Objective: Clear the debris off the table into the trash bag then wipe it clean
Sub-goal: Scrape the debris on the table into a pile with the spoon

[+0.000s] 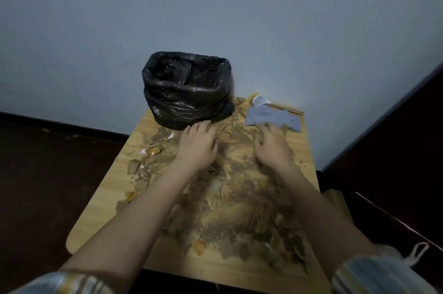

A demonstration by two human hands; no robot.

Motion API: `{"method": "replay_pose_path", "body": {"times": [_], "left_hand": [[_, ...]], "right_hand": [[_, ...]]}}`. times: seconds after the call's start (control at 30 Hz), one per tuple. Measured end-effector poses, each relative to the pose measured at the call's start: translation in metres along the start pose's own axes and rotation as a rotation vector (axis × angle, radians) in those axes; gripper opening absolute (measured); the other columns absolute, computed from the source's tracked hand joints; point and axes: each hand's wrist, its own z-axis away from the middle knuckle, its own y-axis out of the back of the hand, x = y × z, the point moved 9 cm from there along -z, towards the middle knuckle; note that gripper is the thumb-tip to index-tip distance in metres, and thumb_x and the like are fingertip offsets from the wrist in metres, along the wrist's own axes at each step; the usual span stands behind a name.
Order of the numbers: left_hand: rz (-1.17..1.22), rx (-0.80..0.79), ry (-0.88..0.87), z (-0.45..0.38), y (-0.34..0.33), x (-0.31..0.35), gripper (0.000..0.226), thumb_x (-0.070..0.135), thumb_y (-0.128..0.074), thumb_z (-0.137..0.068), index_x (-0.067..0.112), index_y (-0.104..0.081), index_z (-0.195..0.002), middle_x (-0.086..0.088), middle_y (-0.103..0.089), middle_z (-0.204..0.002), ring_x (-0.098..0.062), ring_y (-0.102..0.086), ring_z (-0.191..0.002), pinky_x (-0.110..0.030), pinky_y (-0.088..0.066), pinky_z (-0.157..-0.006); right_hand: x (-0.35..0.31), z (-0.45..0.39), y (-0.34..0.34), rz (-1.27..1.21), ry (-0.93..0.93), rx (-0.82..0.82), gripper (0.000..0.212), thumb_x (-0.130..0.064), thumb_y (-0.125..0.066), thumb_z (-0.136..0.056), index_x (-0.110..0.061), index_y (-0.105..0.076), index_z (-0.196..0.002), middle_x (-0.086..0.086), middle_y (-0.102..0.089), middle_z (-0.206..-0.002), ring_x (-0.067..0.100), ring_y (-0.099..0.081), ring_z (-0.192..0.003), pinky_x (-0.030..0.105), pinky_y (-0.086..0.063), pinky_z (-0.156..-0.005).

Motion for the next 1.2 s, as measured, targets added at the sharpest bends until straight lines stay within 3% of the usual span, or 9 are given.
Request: {"method": "replay_pose_path", "body": {"times": [0.17, 0.43, 0.53, 0.8, 0.9, 1.0, 1.2], "left_hand": [[0.022, 0.128, -0.045, -0.048, 0.002, 0.005, 0.042, 0.025, -0.042, -0.096, 0.015, -0.046, -0.137, -0.007, -0.046, -0.135, -0.025, -0.043, -0.121, -0.036, -0.040, -0.097], [-0.105, 0.366, -0.129, -0.116, 0.013, 0.012, 0.032, 0.018, -0.054, -0.084, 0.012, -0.062, -0.115, -0.012, -0.055, -0.117, -0.032, -0.049, -0.111, -0.041, -0.034, -0.092], [-0.112, 0.391, -0.118, -0.143, 0.009, 0.004, 0.030, 0.018, -0.055, -0.084, 0.011, -0.061, -0.113, -0.011, -0.055, -0.115, -0.032, -0.050, -0.105, -0.041, -0.037, -0.087], [-0.051, 0.405, -0.096, -0.166, -0.006, -0.016, 0.022, 0.016, -0.057, -0.084, 0.008, -0.062, -0.104, -0.013, -0.055, -0.103, -0.032, -0.051, -0.094, -0.041, -0.041, -0.074], [-0.048, 0.395, -0.105, -0.167, -0.007, -0.016, 0.024, 0.015, -0.058, -0.082, 0.008, -0.062, -0.105, -0.012, -0.055, -0.104, -0.033, -0.051, -0.094, -0.042, -0.041, -0.075], [-0.063, 0.388, -0.095, -0.163, -0.008, -0.015, 0.027, 0.018, -0.059, -0.081, 0.012, -0.063, -0.107, -0.009, -0.056, -0.107, -0.030, -0.052, -0.100, -0.041, -0.035, -0.086], [0.012, 0.322, -0.030, -0.133, 0.002, -0.010, 0.036, 0.025, -0.052, -0.087, 0.019, -0.057, -0.123, -0.006, -0.048, -0.132, -0.025, -0.040, -0.125, -0.041, -0.019, -0.105]], "right_hand": [[0.030, -0.064, -0.002, 0.053, -0.064, -0.020, 0.044, -0.022, -0.036, -0.100, -0.010, -0.042, -0.142, 0.014, -0.042, -0.143, 0.033, -0.040, -0.128, 0.045, -0.043, -0.099], [0.085, -0.164, -0.018, 0.235, -0.172, -0.019, 0.037, -0.014, -0.037, -0.100, -0.007, -0.047, -0.135, 0.018, -0.047, -0.131, 0.037, -0.047, -0.118, 0.043, -0.043, -0.093], [0.098, -0.192, -0.029, 0.401, -0.183, -0.033, 0.028, -0.010, -0.039, -0.098, -0.006, -0.048, -0.125, 0.017, -0.048, -0.127, 0.036, -0.046, -0.116, 0.043, -0.042, -0.089], [0.112, -0.237, -0.045, 0.642, -0.219, -0.048, 0.025, -0.013, -0.047, -0.096, -0.009, -0.053, -0.120, 0.012, -0.052, -0.123, 0.031, -0.046, -0.117, 0.038, -0.040, -0.092], [0.109, -0.240, -0.042, 0.704, -0.193, -0.040, 0.025, -0.012, -0.049, -0.095, -0.011, -0.053, -0.120, 0.010, -0.053, -0.121, 0.029, -0.048, -0.115, 0.037, -0.039, -0.093], [0.100, -0.230, -0.031, 0.711, -0.154, 0.033, 0.026, -0.010, -0.049, -0.094, -0.010, -0.050, -0.120, 0.010, -0.053, -0.119, 0.029, -0.051, -0.111, 0.037, -0.039, -0.091], [0.056, -0.182, 0.011, 0.582, -0.060, 0.123, 0.029, -0.009, -0.042, -0.097, -0.012, -0.042, -0.125, 0.012, -0.051, -0.119, 0.033, -0.051, -0.107, 0.040, -0.038, -0.093]]}}
